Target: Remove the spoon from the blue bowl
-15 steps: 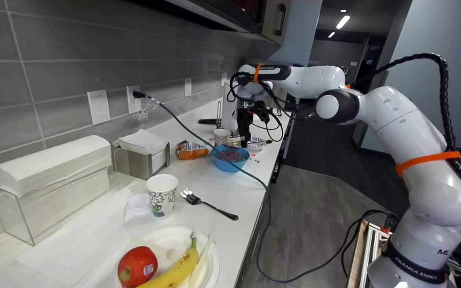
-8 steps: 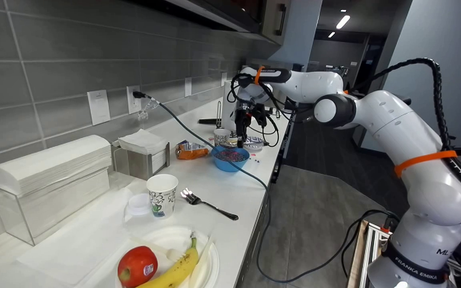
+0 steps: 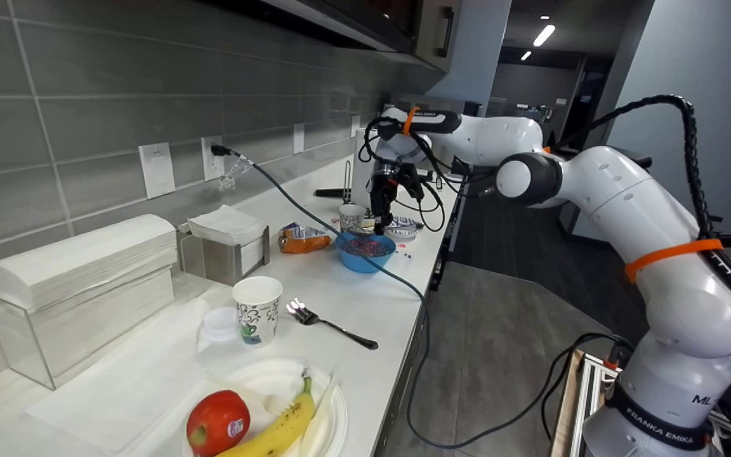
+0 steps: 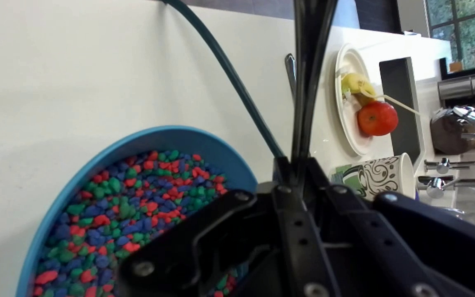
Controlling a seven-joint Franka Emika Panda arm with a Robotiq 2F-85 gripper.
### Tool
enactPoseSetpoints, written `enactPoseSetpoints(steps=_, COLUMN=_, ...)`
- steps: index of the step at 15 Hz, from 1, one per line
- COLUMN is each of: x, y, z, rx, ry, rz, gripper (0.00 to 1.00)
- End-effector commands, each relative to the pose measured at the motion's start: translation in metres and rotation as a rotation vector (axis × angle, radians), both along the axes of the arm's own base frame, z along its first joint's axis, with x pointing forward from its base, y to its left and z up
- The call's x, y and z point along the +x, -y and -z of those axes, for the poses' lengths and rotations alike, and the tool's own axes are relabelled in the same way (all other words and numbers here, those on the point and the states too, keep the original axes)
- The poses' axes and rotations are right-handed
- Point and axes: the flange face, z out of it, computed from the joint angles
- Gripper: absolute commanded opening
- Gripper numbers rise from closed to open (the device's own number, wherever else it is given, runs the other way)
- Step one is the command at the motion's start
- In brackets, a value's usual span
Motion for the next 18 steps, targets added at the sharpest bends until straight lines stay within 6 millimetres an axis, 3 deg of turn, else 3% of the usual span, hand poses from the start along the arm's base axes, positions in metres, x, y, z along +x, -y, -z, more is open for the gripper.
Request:
enactPoseSetpoints(steps=1, x=0.009, y=0.001, z=0.005, rx=-0.052, ry=-0.041, rz=0.091, gripper=0.03)
enactPoseSetpoints(steps=3, x=0.006, y=-0.002, z=0.008, rx=-0.043, ry=-0.095, rz=0.090, gripper=0.03)
enactPoseSetpoints(steps=4, x=0.017, y=0.002, z=0.010, rx=-0.140, ry=-0.062, rz=0.162, gripper=0.03)
enactPoseSetpoints(steps=5, x=0.012, y=-0.005, z=0.013, rx=-0.113, ry=-0.106, rz=0.137, gripper=0.03)
enactPoseSetpoints(steps=11, x=0.037, y=-0.017, z=0.008, rx=-0.364, ry=-0.064, rz=0.304, gripper=0.03)
enactPoseSetpoints(steps=18, x=0.039, y=-0.059, z=0.003, rx=-0.627, ry=-0.138, rz=0.349, gripper=0.03)
